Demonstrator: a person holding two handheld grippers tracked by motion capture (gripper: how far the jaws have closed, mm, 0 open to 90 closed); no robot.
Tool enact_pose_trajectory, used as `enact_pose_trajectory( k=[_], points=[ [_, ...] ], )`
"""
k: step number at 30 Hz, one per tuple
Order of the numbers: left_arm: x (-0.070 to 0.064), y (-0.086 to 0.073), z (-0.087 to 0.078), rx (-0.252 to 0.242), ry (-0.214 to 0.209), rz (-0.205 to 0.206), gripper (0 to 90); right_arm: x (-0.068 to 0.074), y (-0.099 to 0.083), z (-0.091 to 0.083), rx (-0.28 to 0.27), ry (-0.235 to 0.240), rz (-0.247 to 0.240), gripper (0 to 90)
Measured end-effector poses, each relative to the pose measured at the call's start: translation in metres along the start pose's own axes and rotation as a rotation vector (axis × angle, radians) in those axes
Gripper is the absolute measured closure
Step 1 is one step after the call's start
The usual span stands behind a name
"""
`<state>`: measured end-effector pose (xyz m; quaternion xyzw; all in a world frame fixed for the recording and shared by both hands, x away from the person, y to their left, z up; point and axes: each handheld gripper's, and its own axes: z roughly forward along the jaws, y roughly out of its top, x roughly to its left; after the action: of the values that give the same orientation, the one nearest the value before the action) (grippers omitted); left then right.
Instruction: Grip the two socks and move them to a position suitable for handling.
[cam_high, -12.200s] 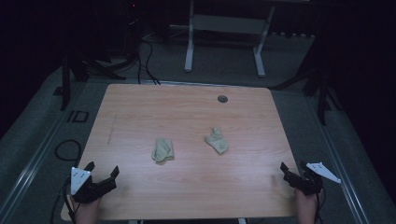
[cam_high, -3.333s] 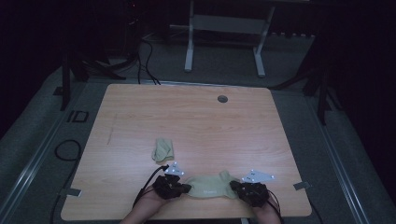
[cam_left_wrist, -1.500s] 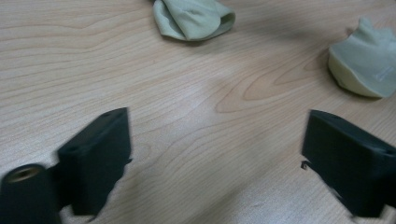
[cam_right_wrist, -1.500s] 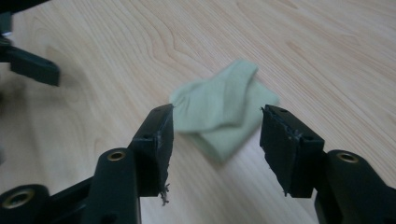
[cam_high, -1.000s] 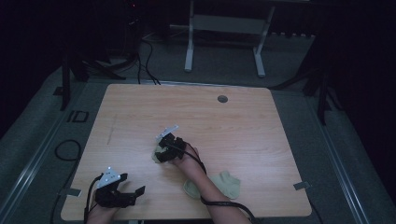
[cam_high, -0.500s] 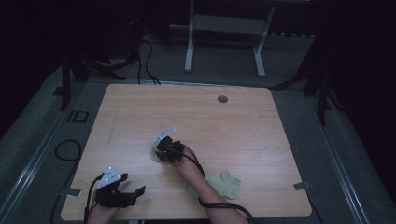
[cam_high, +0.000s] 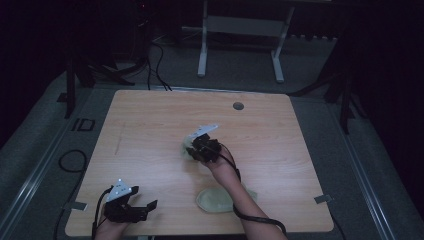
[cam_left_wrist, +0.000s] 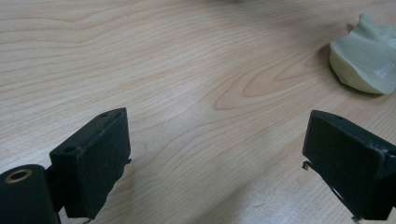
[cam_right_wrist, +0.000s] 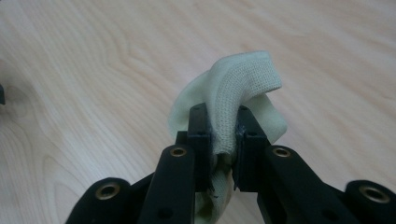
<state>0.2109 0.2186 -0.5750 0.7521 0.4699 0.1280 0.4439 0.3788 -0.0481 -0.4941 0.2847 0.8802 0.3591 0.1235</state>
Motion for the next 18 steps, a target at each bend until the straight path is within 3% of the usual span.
enact_pose_trajectory(
  k=[1, 10, 18],
  points=[
    [0.000, 0.000, 0.000, -0.001, -0.002, -0.002, 7.8, -0.008, -0.004, -0.011, -0.009, -0.011, 0.011, 79.9],
    [-0.004, 0.001, 0.000, -0.018, 0.002, -0.011, 7.8, -0.030, -0.033, -0.045, -0.018, -0.043, 0.044, 79.8],
    [-0.009, 0.003, 0.003, -0.006, 0.000, 0.004, 7.8, -0.032, -0.065, -0.055, -0.001, -0.028, 0.045, 79.6]
  ],
)
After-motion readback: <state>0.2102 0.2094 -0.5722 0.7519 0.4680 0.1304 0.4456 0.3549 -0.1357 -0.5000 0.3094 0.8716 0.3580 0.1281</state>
